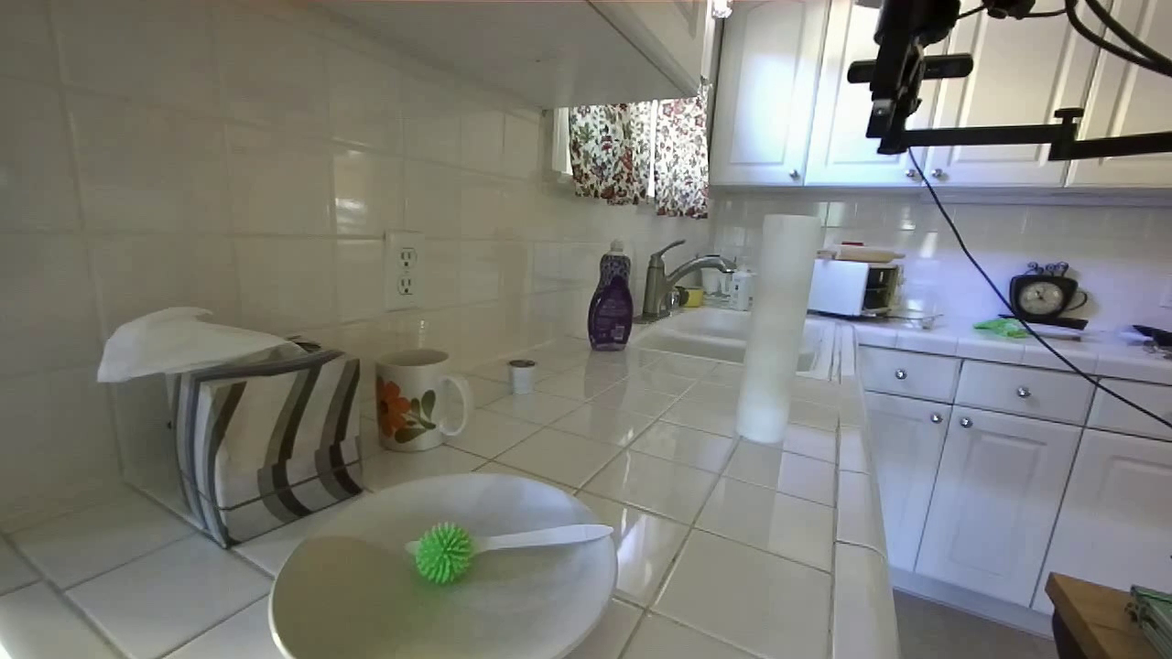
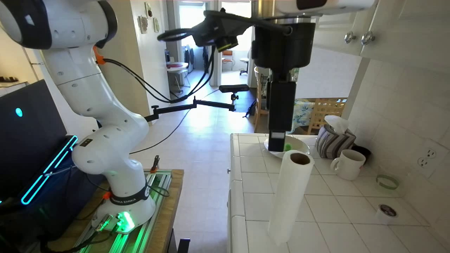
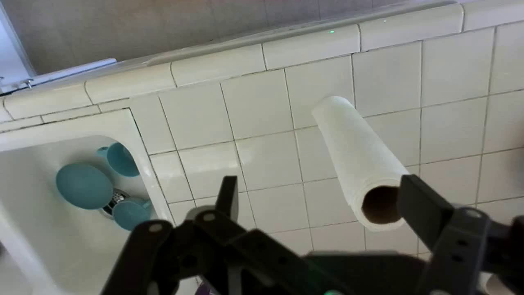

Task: Unroll one piece of paper from the paper roll

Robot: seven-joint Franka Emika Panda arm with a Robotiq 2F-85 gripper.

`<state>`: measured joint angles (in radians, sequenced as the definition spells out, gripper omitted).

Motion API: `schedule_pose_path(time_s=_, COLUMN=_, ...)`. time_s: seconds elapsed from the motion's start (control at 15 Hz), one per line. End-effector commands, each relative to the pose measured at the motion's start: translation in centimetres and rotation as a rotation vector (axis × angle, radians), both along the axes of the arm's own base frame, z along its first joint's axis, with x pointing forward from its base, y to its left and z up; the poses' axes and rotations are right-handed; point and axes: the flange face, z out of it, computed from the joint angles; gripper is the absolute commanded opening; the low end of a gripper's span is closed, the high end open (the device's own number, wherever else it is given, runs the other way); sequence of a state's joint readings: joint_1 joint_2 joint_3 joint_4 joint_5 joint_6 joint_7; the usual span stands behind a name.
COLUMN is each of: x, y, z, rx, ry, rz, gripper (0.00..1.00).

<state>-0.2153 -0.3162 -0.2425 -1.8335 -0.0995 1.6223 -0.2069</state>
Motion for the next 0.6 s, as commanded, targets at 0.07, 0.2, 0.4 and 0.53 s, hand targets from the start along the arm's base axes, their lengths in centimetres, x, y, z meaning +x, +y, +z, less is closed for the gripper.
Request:
schedule_pose_path(time_s=0.07, x=0.1, y=0.2, z=0.1, rx=0.000, ry=0.000, rz=0.026, gripper=1.00)
schedule_pose_path(time_s=0.2, x=0.1, y=0.2, z=0.1, rx=0.001, ry=0.002, rz=0.032, gripper=1.00)
schedule_pose_path(time_s=0.4, x=-0.4, y=2.1, z=1.4, rx=-0.053, ry=0.007, rz=0.183, gripper=1.00)
schedule_pose_path(time_s=0.53, x=-0.3, y=2.6, z=1.8, rx=-0.070, ry=0.026, rz=0.282, gripper=1.00)
